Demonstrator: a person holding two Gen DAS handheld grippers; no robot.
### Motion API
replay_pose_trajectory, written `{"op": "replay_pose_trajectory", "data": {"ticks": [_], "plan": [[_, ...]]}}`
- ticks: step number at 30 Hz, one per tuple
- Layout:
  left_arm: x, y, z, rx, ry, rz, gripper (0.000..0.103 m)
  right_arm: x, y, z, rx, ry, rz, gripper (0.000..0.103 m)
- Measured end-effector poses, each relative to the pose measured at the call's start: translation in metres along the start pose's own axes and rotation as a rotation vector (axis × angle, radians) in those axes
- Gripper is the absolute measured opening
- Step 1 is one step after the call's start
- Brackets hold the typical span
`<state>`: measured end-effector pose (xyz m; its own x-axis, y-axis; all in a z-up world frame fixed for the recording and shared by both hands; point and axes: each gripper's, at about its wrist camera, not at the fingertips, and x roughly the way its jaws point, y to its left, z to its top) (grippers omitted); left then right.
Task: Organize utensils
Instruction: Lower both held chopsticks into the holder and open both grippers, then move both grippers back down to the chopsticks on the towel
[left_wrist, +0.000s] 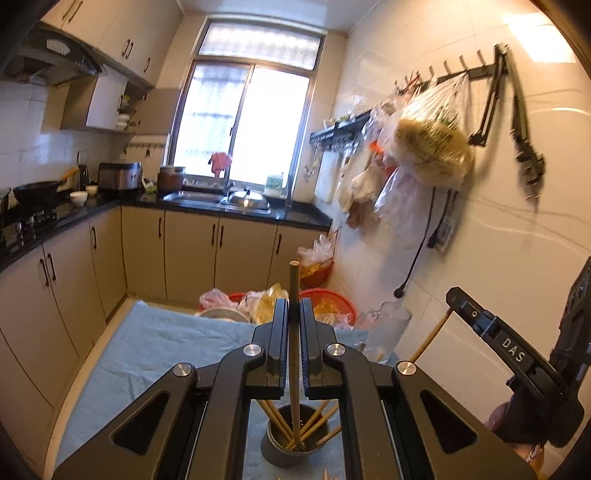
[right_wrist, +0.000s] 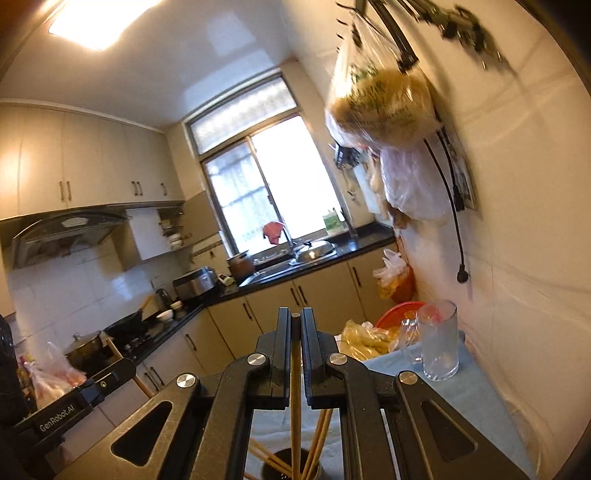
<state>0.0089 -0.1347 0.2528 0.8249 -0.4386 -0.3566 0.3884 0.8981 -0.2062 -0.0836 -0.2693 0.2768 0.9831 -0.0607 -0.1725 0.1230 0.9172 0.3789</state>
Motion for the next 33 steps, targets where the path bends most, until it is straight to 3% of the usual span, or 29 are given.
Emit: {"op": "replay_pose_trajectory", "data": {"ticks": [7,15,18,20,27,33], "plan": [[0.053,0.015,-0.026,-0.025,0.126,0.017,0.005,0.039,-0.013,-0.026,0.009,0.092,-0.020,0.006],[0.057,0.025,-0.039,-0.046,0.164,0.019,0.006,0.071,-0.019,-0.063,-0.010,0.245,-0.008,0.007],[0.046,0.025,-0.035,-0.049,0.159,0.015,0.014,0.071,-0.023,-0.067,0.014,0.261,-0.010,0.013],[0.032,0.028,-0.033,-0.064,0.146,0.015,0.030,0.068,-0.025,-0.065,0.026,0.258,-0.013,0.031],[-0.037,0.038,-0.033,-0.097,0.086,0.026,0.043,0.023,-0.017,-0.045,-0.034,0.221,-0.025,0.034],[-0.093,0.047,-0.061,-0.096,0.071,0.067,0.055,-0.027,-0.008,-0.041,-0.164,0.259,-0.044,0.045]]}}
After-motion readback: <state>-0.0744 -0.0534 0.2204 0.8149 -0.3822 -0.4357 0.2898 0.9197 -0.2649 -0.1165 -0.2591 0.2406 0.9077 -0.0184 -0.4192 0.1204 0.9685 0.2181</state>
